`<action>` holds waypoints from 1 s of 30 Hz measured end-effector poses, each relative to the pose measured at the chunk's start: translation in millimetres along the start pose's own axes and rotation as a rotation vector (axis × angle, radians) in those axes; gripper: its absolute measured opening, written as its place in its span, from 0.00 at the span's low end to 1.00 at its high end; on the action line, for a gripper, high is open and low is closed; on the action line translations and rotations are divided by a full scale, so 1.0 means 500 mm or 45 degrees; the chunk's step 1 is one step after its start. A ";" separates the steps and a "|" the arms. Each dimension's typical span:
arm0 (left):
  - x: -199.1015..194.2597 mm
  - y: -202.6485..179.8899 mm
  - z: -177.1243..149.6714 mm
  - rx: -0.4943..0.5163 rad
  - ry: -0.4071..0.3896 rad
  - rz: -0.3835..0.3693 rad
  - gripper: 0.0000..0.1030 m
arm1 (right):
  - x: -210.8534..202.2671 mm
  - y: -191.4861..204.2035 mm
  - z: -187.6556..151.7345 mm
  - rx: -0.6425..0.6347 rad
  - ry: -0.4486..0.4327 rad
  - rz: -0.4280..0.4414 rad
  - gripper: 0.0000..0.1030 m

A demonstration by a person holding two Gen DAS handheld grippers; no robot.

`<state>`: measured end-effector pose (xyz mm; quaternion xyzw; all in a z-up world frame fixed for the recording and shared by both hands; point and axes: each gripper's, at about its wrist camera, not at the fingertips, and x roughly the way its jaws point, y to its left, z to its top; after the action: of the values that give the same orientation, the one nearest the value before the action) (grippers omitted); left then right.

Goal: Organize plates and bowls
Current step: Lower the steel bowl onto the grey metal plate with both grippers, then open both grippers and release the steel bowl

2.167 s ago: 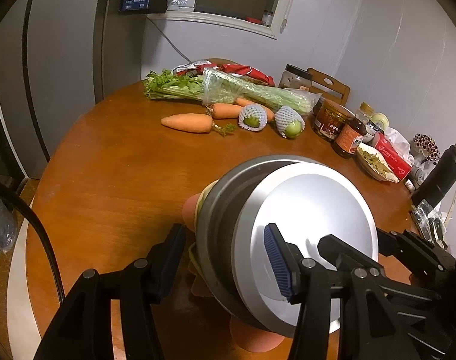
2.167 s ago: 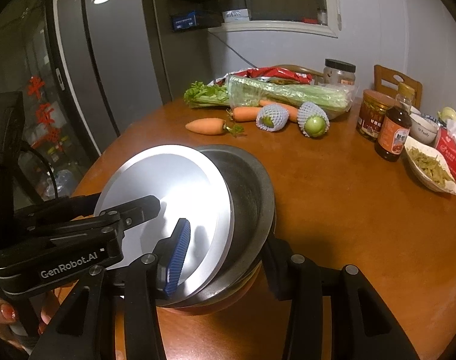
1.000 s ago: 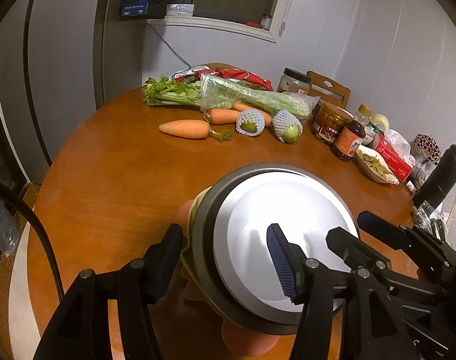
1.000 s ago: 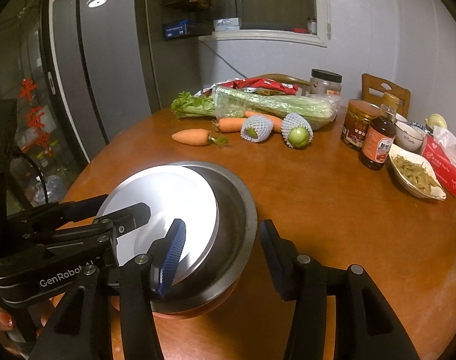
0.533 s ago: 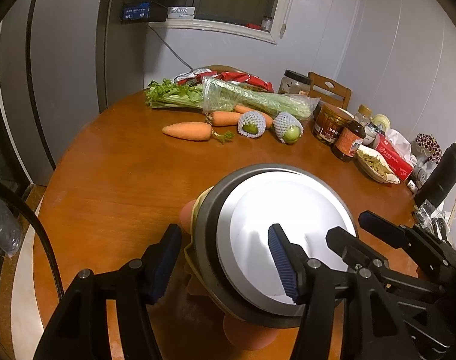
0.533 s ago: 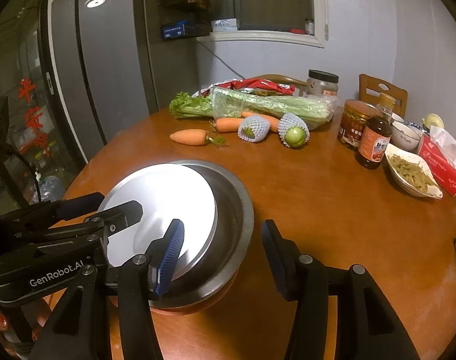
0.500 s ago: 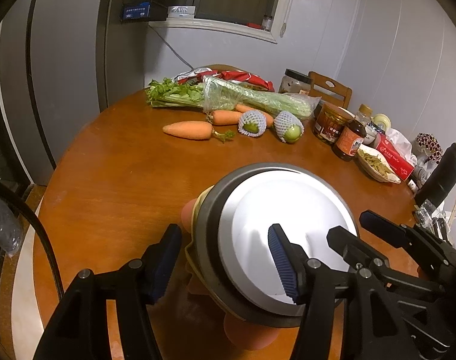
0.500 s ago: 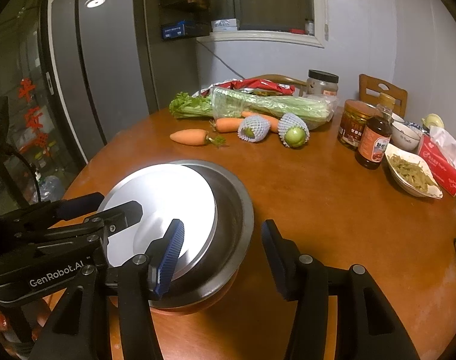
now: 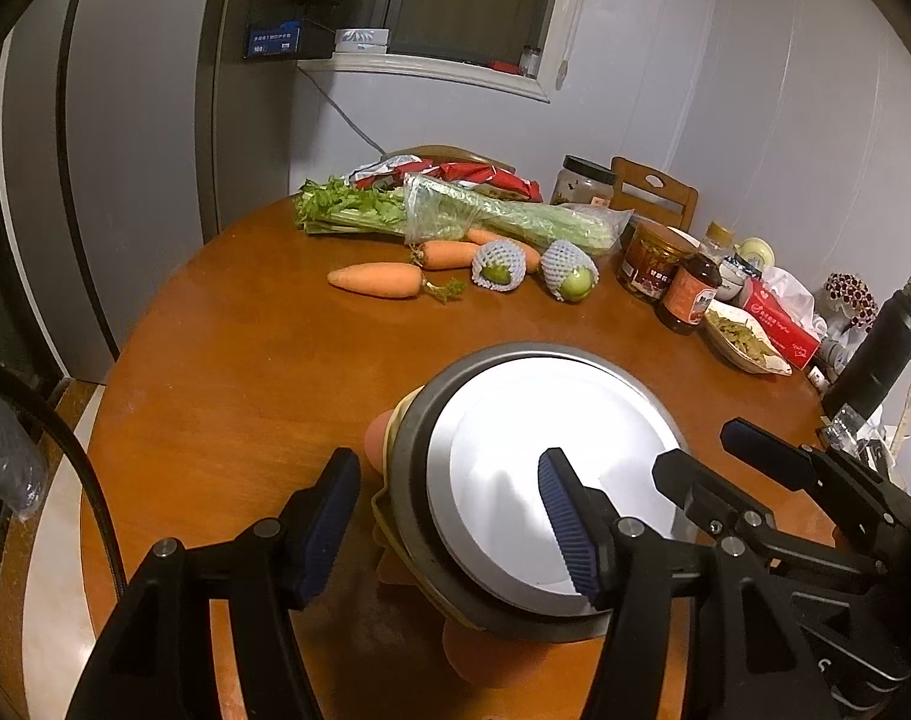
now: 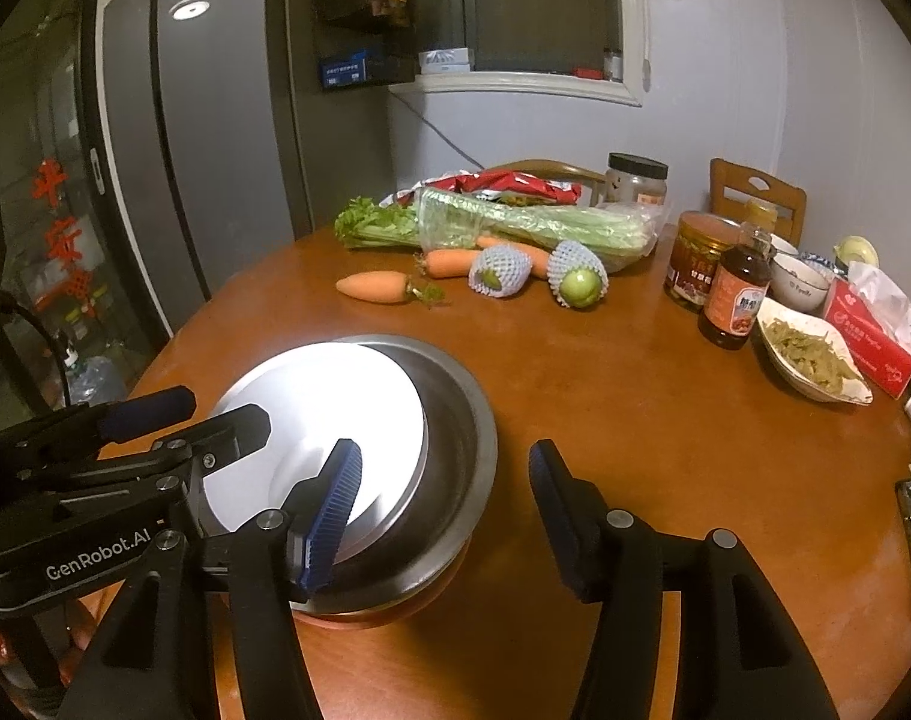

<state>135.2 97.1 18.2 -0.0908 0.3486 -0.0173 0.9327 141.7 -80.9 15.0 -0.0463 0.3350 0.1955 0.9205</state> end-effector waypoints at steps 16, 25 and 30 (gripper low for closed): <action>-0.032 -0.009 -0.001 0.014 -0.034 0.010 0.61 | -0.032 0.003 0.003 -0.009 -0.031 -0.021 0.60; -0.067 -0.029 -0.022 0.038 -0.065 0.079 0.68 | -0.067 -0.001 -0.007 0.001 -0.073 -0.023 0.65; -0.089 -0.044 -0.050 0.052 -0.061 0.103 0.69 | -0.096 -0.006 -0.026 0.007 -0.082 -0.033 0.66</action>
<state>85.9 75.6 32.5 -0.0578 0.3291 0.0155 0.9424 101.7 -102.3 35.3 -0.0417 0.3052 0.1839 0.9334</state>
